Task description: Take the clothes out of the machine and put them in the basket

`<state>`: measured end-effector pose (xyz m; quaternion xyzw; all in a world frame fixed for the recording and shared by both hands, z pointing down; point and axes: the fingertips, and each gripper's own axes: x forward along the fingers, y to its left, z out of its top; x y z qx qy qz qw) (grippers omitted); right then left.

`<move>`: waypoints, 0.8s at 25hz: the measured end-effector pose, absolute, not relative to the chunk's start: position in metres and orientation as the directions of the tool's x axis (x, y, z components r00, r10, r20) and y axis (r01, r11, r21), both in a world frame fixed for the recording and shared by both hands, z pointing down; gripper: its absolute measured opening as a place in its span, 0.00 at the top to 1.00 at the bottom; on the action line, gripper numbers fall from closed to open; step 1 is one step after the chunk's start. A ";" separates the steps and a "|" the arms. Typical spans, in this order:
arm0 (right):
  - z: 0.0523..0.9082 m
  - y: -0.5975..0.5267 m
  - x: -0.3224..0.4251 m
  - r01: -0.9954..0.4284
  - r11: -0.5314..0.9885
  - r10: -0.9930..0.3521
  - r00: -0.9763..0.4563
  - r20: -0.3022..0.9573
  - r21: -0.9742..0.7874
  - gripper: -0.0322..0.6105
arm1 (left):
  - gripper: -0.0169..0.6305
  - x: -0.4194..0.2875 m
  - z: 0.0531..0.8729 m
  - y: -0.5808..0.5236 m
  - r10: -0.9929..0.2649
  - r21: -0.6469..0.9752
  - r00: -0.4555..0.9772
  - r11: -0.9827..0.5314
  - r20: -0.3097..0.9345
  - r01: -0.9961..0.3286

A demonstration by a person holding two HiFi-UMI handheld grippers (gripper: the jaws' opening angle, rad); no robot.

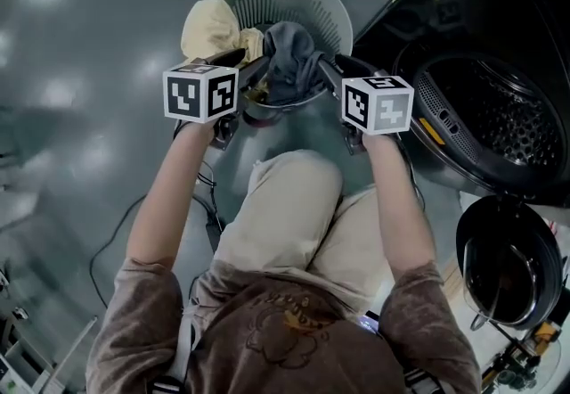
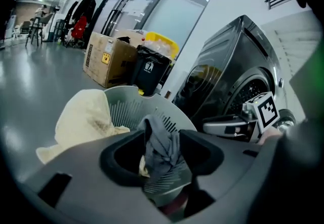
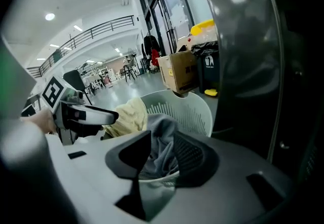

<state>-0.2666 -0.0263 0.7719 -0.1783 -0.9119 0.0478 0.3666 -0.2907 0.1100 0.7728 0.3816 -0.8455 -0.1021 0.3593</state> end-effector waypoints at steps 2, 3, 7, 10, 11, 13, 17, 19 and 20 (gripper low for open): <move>0.766 -0.021 -0.269 0.303 0.925 0.379 -0.676 0.632 -0.230 0.74 | 0.64 -0.291 0.766 0.110 -0.717 0.439 -0.459 0.689 0.524 -0.577; 0.762 -0.019 -0.269 0.312 0.920 0.390 -0.680 0.621 -0.237 0.74 | 0.64 -0.291 0.763 0.109 -0.715 0.432 -0.462 0.691 0.525 -0.580; 0.738 -0.010 -0.267 0.376 0.897 0.438 -0.693 0.572 -0.232 0.75 | 0.62 -0.286 0.748 0.105 -0.710 0.434 -0.480 0.699 0.515 -0.569; 0.702 -0.006 -0.265 0.401 0.880 0.475 -0.713 0.516 -0.255 0.77 | 0.62 -0.278 0.720 0.100 -0.709 0.441 -0.492 0.703 0.505 -0.559; 0.687 -0.004 -0.263 0.407 0.873 0.487 -0.715 0.502 -0.267 0.78 | 0.60 -0.274 0.706 0.099 -0.706 0.440 -0.495 0.705 0.505 -0.556; 0.655 0.000 -0.258 0.420 0.861 0.509 -0.706 0.492 -0.288 0.78 | 0.60 -0.266 0.673 0.098 -0.701 0.446 -0.499 0.711 0.510 -0.544; 0.570 0.004 -0.244 0.444 0.841 0.541 -0.685 0.487 -0.310 0.78 | 0.59 -0.250 0.585 0.096 -0.694 0.458 -0.499 0.718 0.518 -0.524; 0.519 0.004 -0.240 0.450 0.836 0.548 -0.686 0.479 -0.314 0.78 | 0.59 -0.244 0.533 0.095 -0.696 0.458 -0.499 0.716 0.516 -0.527; 0.493 0.005 -0.238 0.453 0.834 0.552 -0.685 0.475 -0.316 0.78 | 0.59 -0.241 0.507 0.096 -0.697 0.457 -0.499 0.716 0.514 -0.529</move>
